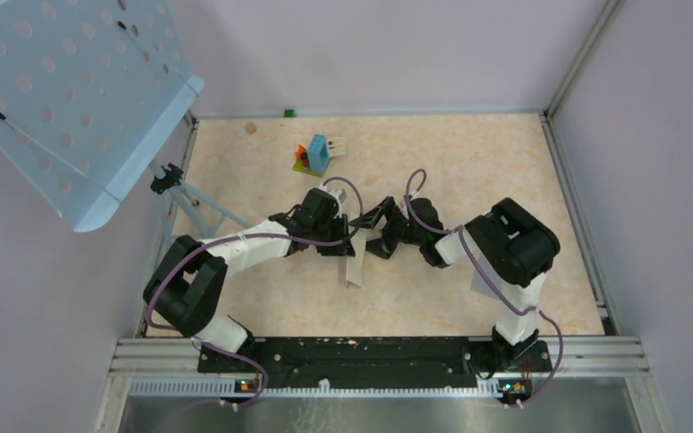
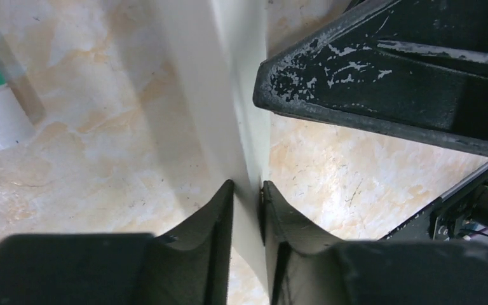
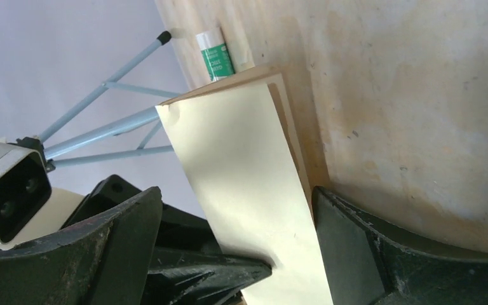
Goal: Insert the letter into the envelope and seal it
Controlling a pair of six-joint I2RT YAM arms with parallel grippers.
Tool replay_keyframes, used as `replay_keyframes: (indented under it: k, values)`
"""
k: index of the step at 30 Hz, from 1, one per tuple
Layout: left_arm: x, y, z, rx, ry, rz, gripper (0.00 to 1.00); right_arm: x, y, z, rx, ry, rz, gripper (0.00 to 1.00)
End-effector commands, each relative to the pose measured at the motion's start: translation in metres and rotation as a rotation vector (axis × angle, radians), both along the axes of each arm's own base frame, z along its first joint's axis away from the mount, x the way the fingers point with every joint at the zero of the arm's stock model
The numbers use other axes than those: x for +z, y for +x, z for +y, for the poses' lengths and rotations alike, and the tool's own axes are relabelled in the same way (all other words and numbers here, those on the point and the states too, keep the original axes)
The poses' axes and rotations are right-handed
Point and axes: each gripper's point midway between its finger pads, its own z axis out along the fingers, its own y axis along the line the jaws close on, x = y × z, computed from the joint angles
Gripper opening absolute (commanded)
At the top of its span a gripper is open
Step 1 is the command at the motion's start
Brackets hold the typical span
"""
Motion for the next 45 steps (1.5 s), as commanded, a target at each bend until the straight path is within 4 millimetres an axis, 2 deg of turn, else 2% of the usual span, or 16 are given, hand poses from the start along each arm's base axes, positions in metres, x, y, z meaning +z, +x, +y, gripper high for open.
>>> replay_keyframes:
  k: [1, 5, 9, 11, 14, 19, 22, 24, 29, 33, 37, 40, 45]
  values:
    - [0.009, 0.002, -0.001, 0.005, -0.027, -0.04, 0.25, 0.022, 0.005, 0.005, 0.012, -0.022, -0.072, 0.87]
    - [0.014, 0.0, -0.002, -0.001, -0.04, -0.049, 0.19, 0.024, 0.006, 0.003, 0.019, -0.065, -0.091, 0.87]
    - [0.024, 0.002, -0.002, -0.008, -0.059, -0.074, 0.11, 0.035, 0.014, -0.003, 0.027, -0.125, -0.154, 0.87]
    - [0.032, 0.002, -0.004, -0.016, -0.078, -0.079, 0.04, 0.045, 0.02, -0.009, 0.029, -0.161, -0.204, 0.88]
    - [0.052, 0.006, -0.005, -0.014, -0.136, -0.095, 0.0, 0.063, 0.029, -0.025, 0.021, -0.217, -0.288, 0.89]
    - [0.093, 0.012, -0.004, -0.035, -0.291, -0.118, 0.0, 0.109, 0.037, -0.057, 0.019, -0.198, -0.438, 0.9]
    - [0.119, 0.016, -0.004, -0.055, -0.377, -0.151, 0.0, 0.125, 0.041, -0.086, -0.016, -0.275, -0.489, 0.9]
    - [0.134, 0.017, -0.005, -0.071, -0.411, -0.169, 0.0, 0.12, 0.037, -0.115, -0.067, -0.426, -0.446, 0.9]
    - [0.155, 0.018, -0.005, -0.08, -0.441, -0.199, 0.0, 0.082, 0.024, -0.2, -0.222, -0.76, -0.288, 0.92]
    - [0.153, 0.016, -0.005, -0.1, -0.431, -0.195, 0.0, 0.056, 0.005, -0.267, -0.386, -0.963, -0.148, 0.96]
    - [0.151, 0.011, -0.004, -0.117, -0.431, -0.186, 0.0, 0.029, -0.014, -0.322, -0.53, -1.112, -0.001, 0.98]
    - [0.152, 0.006, -0.003, -0.131, -0.437, -0.187, 0.0, 0.017, -0.025, -0.347, -0.602, -1.157, 0.068, 0.99]
    - [0.156, 0.003, 0.0, -0.144, -0.432, -0.209, 0.0, 0.015, -0.032, -0.377, -0.71, -1.195, 0.102, 0.99]
